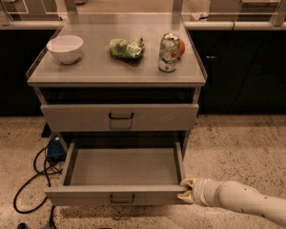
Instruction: Open middle drawer
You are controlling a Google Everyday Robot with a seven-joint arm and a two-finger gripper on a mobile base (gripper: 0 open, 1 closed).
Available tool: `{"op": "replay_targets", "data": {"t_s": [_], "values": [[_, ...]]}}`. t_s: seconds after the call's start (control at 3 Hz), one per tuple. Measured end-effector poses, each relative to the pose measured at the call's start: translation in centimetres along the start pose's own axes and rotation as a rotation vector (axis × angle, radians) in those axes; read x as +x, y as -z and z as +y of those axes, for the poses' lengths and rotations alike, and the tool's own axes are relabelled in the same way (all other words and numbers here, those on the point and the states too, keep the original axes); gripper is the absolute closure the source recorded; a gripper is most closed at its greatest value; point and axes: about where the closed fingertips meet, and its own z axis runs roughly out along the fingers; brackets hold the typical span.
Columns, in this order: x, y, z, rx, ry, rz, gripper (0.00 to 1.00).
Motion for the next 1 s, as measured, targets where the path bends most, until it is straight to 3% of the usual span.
{"op": "replay_targets", "data": {"t_s": [0.67, 1.0], "values": [[0.36, 0.37, 1.84, 0.0, 0.004, -0.015, 1.0], [0.06, 0.68, 1.68, 0.0, 0.004, -0.015, 1.0]]}}
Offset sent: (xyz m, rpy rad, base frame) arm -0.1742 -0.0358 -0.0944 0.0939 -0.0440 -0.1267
